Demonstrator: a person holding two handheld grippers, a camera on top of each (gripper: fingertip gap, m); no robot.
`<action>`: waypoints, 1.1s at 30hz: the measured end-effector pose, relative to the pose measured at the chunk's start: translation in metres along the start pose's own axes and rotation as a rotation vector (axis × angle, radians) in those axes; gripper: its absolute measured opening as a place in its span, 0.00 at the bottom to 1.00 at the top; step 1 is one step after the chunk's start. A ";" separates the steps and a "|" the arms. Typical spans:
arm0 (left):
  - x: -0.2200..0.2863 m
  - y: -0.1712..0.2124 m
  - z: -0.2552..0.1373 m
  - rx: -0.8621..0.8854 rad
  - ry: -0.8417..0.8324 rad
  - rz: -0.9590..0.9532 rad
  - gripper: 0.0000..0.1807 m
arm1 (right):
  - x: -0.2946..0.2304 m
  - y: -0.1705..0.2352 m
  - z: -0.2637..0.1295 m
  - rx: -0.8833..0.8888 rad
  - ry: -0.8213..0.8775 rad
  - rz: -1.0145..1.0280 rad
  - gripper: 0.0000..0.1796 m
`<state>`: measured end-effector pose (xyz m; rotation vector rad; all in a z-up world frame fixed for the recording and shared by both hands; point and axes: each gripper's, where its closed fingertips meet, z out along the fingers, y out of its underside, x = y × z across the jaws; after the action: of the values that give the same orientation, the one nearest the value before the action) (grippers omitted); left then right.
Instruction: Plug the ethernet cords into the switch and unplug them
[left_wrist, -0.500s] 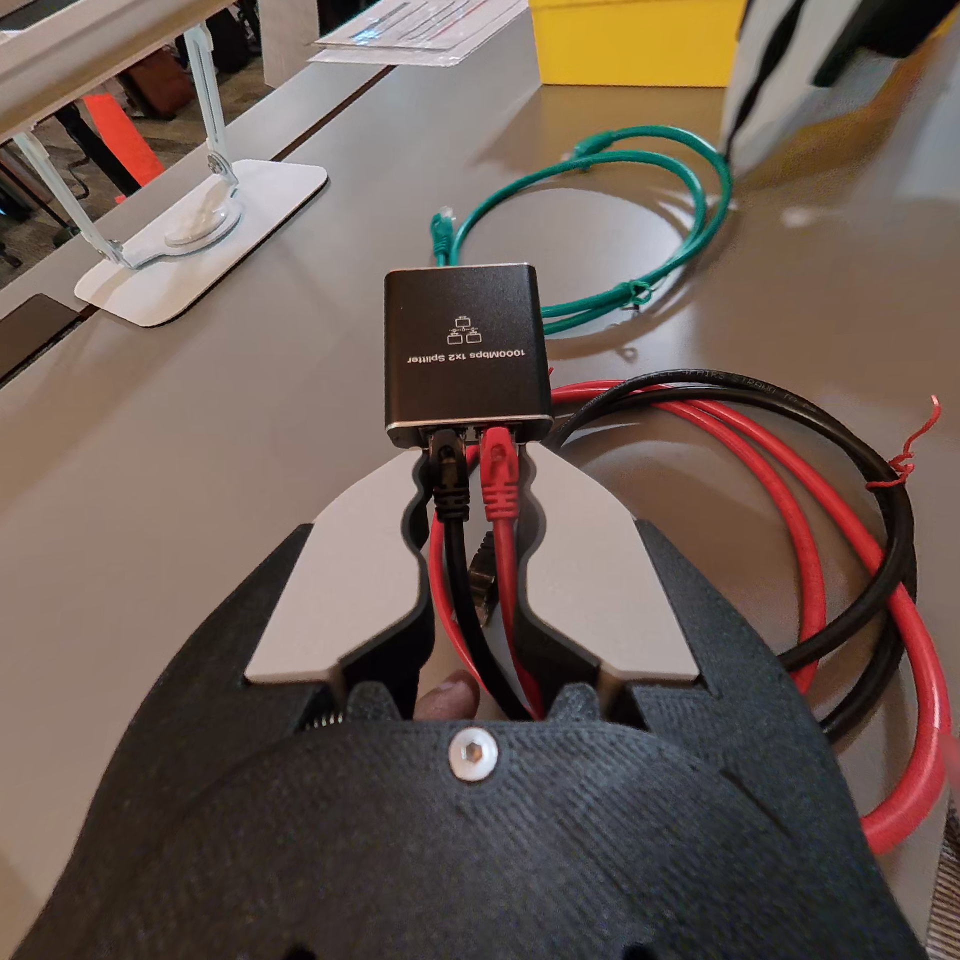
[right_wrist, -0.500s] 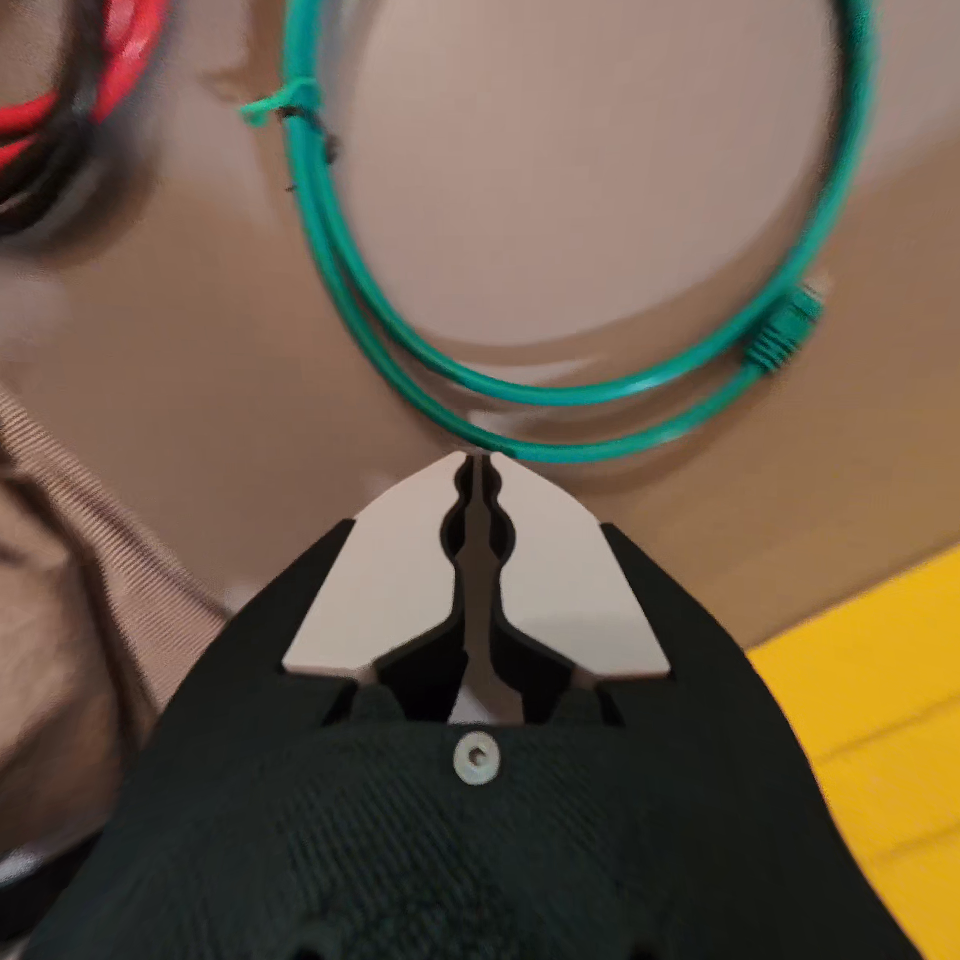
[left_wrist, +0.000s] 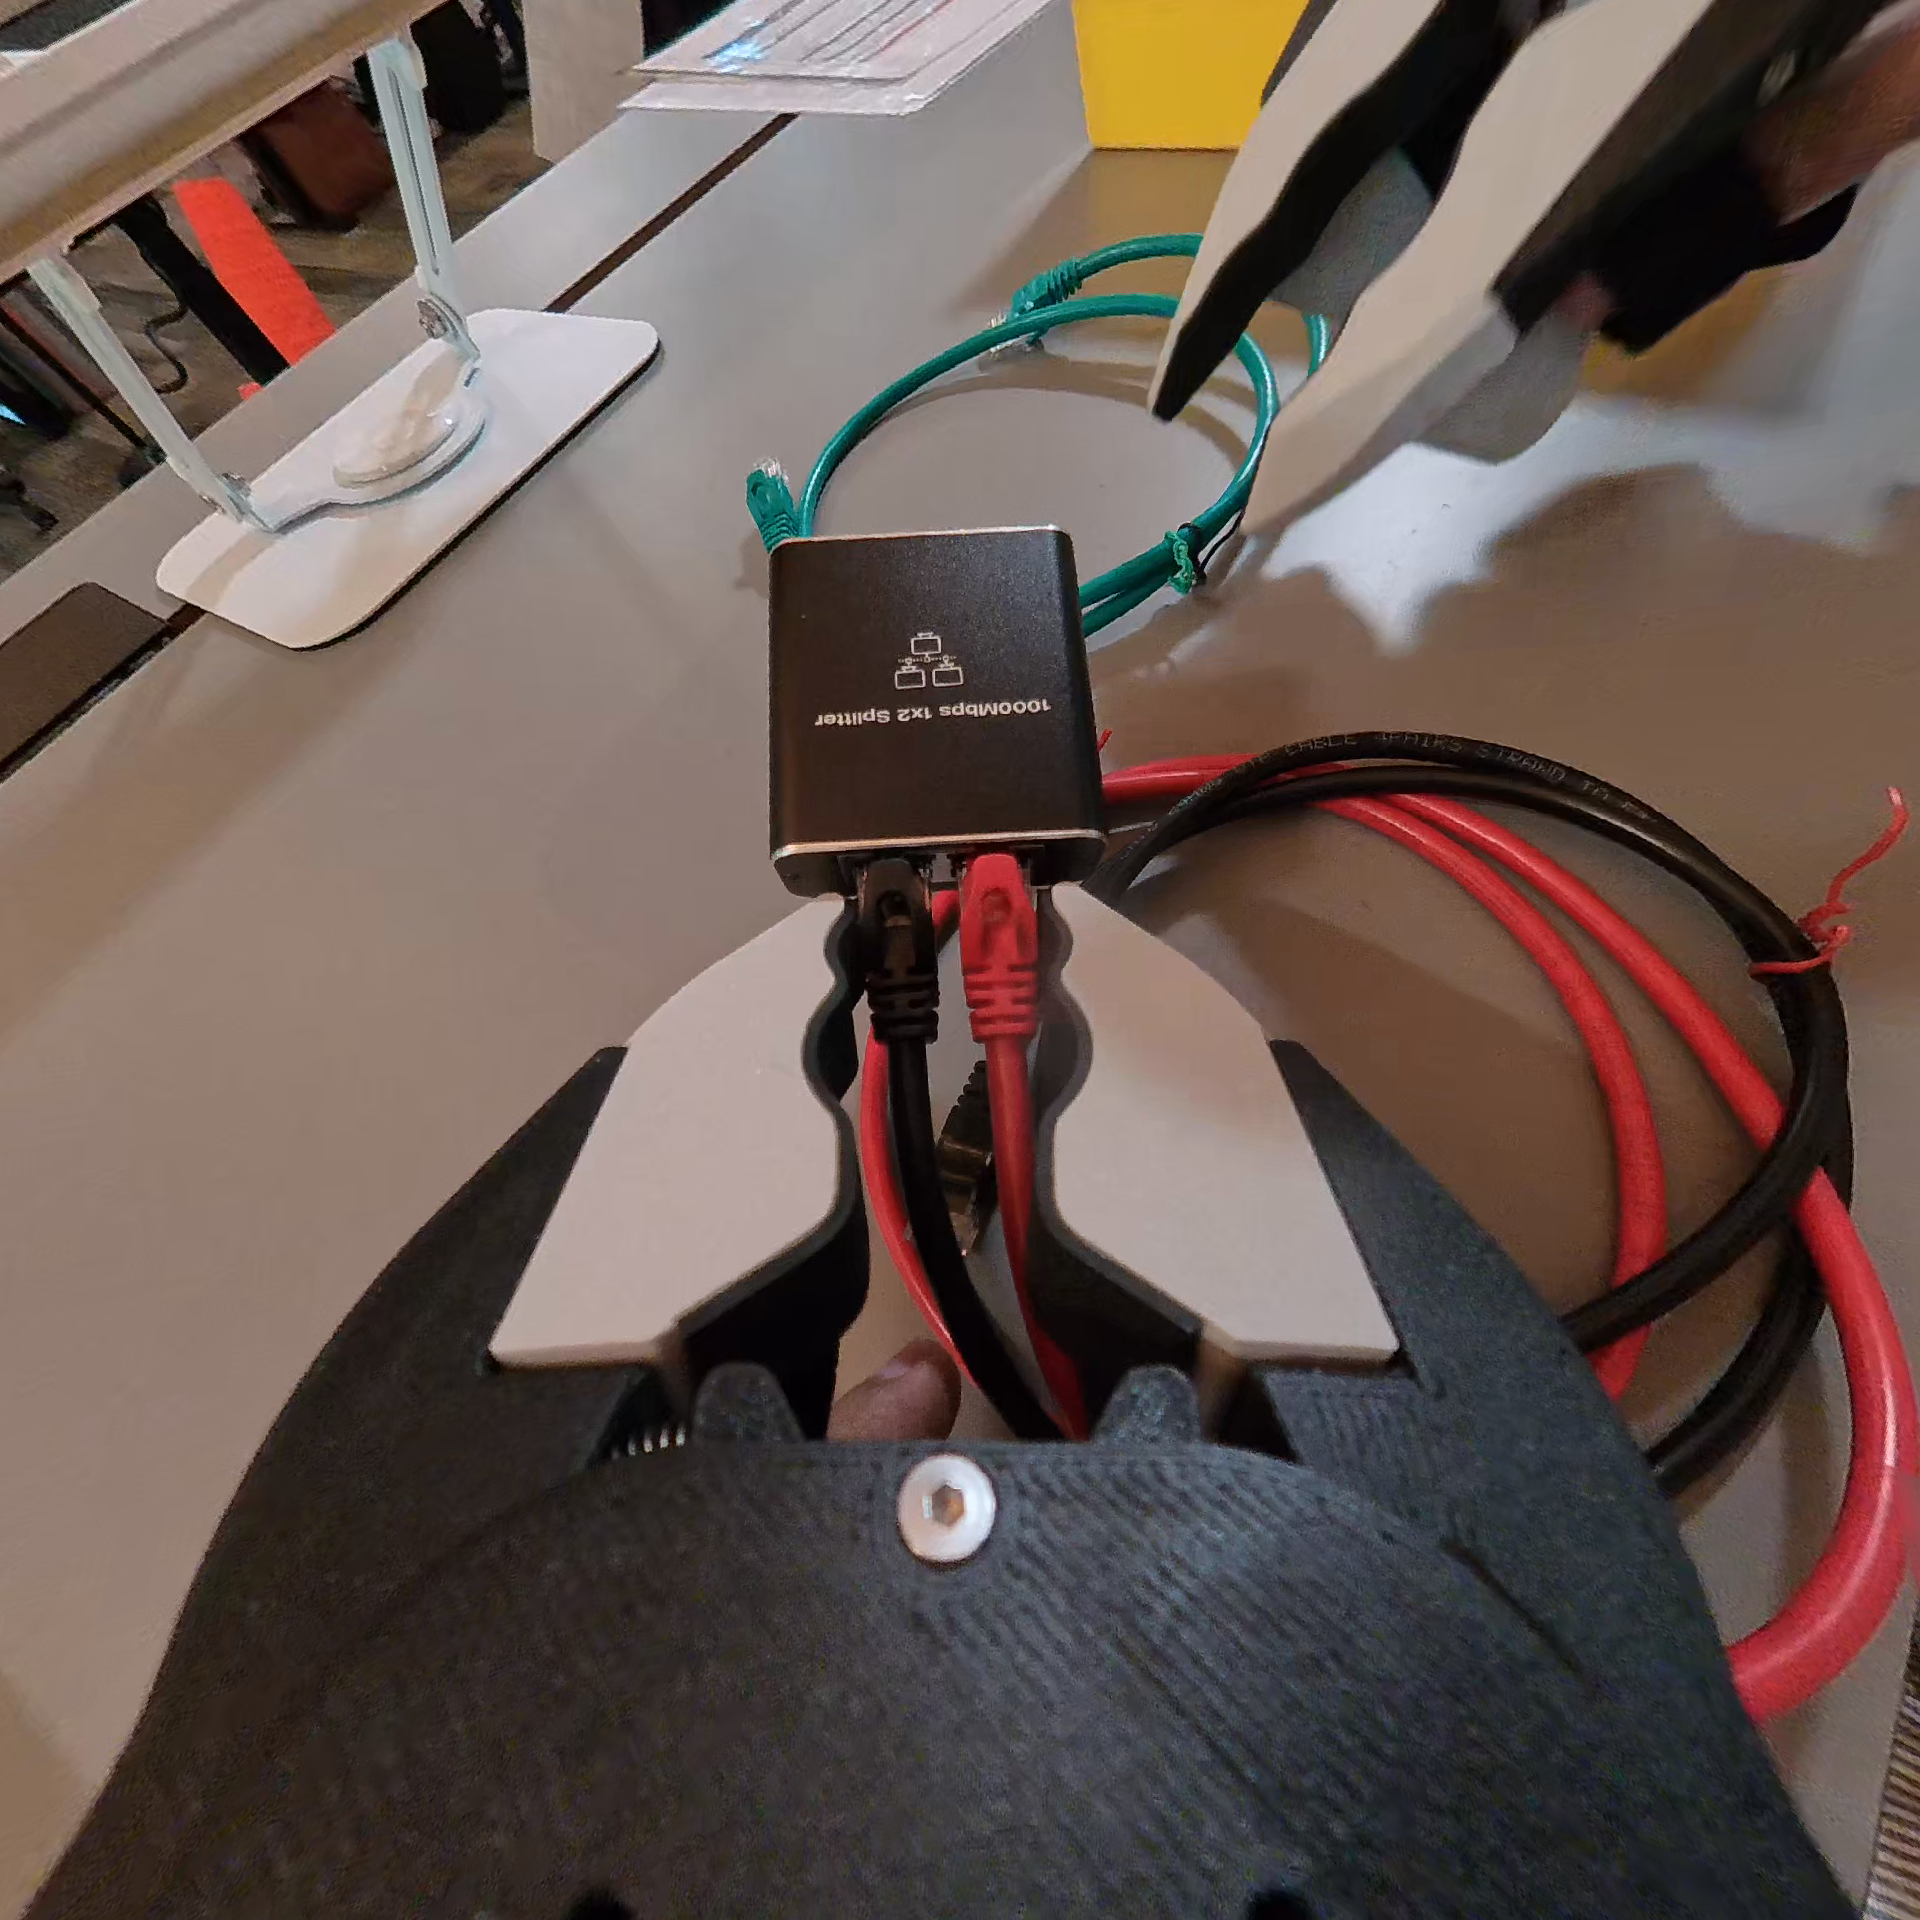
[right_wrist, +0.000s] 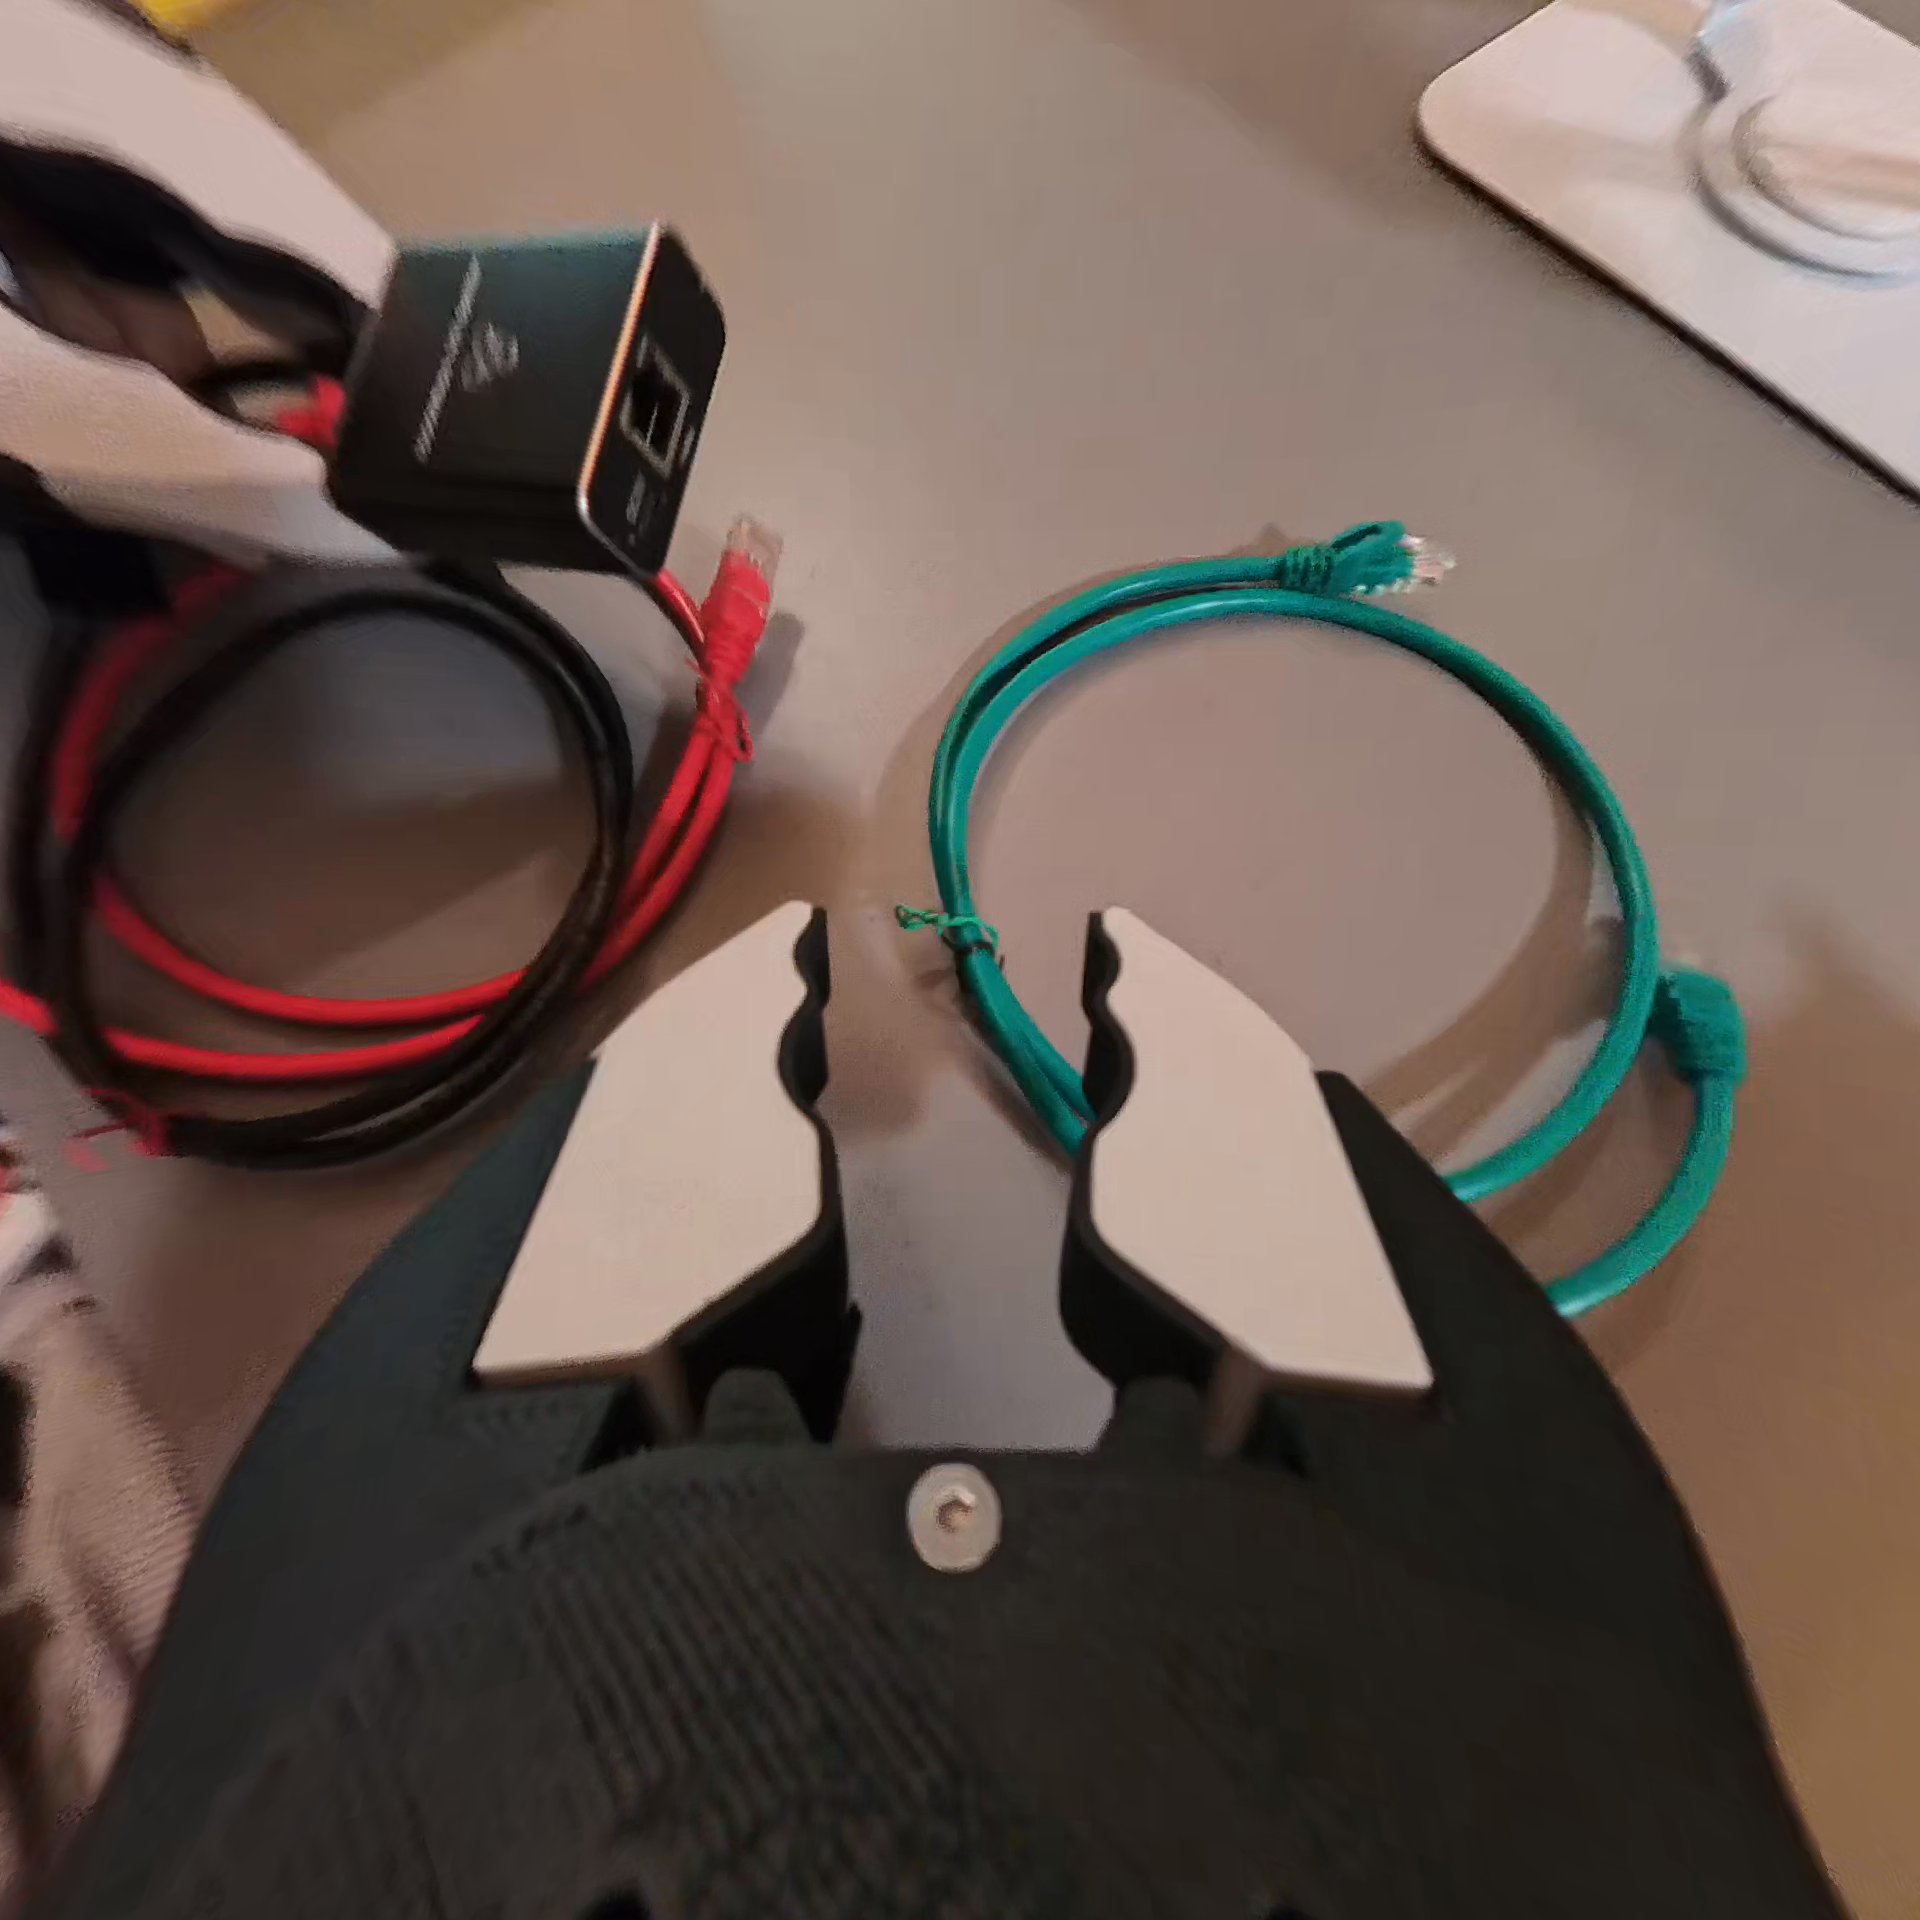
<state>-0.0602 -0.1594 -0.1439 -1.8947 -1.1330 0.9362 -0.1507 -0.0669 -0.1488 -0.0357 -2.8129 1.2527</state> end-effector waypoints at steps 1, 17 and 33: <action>0.000 0.000 0.000 -0.001 0.000 0.001 0.18 | -0.001 0.002 0.006 -0.029 0.028 -0.050 0.26; 0.001 0.000 0.000 -0.002 -0.003 0.010 0.18 | -0.011 0.026 0.009 -0.131 -0.029 -0.230 0.10; 0.000 0.000 0.001 -0.005 -0.002 0.007 0.18 | 0.005 0.009 -0.036 -0.027 -0.070 -0.121 0.14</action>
<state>-0.0606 -0.1592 -0.1444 -1.9030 -1.1315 0.9405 -0.1534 -0.0341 -0.1308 0.1782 -2.8415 1.2135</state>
